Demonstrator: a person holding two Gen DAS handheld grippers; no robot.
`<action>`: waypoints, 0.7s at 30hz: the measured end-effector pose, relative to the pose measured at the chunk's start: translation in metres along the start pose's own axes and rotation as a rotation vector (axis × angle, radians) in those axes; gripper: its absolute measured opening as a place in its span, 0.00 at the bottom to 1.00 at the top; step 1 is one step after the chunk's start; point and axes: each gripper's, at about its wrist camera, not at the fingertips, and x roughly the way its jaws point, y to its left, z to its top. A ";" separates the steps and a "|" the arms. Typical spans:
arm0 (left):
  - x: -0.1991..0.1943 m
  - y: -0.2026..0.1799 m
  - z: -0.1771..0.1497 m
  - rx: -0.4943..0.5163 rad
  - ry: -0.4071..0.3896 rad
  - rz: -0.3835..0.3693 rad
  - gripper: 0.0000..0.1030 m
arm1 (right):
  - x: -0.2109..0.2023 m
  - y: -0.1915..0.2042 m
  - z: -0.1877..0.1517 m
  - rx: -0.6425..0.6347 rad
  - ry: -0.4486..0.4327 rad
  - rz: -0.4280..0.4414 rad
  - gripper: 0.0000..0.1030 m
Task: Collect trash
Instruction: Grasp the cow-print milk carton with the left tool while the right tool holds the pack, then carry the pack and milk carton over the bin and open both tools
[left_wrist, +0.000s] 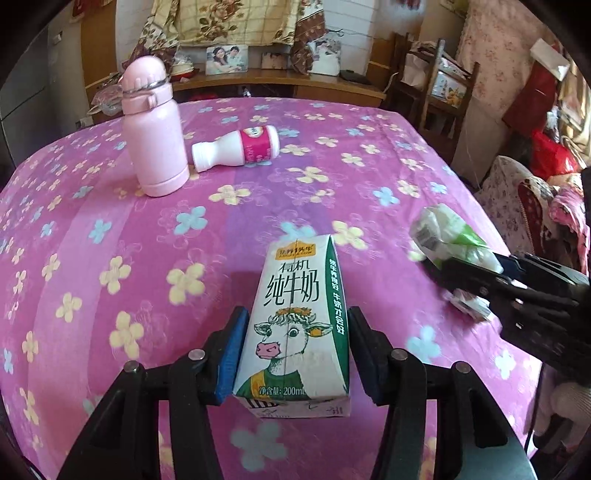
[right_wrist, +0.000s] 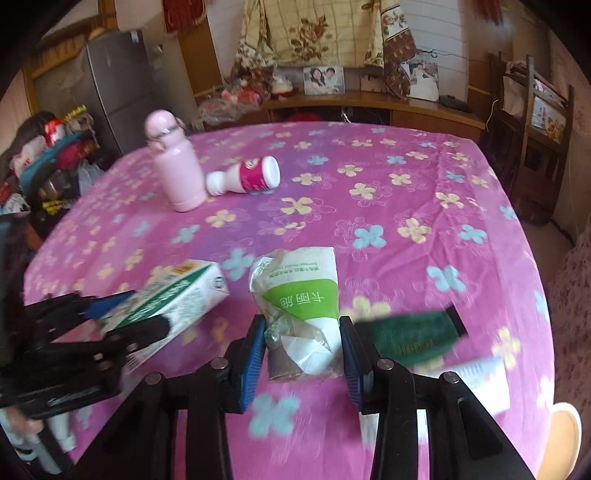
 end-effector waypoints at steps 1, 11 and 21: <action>-0.004 -0.004 -0.003 0.010 -0.006 -0.002 0.54 | -0.009 0.000 -0.005 0.001 -0.008 0.001 0.40; -0.039 -0.065 -0.029 0.103 -0.039 -0.073 0.53 | -0.097 -0.019 -0.061 0.059 -0.098 -0.022 0.40; -0.059 -0.129 -0.045 0.203 -0.053 -0.151 0.53 | -0.149 -0.067 -0.106 0.149 -0.120 -0.096 0.40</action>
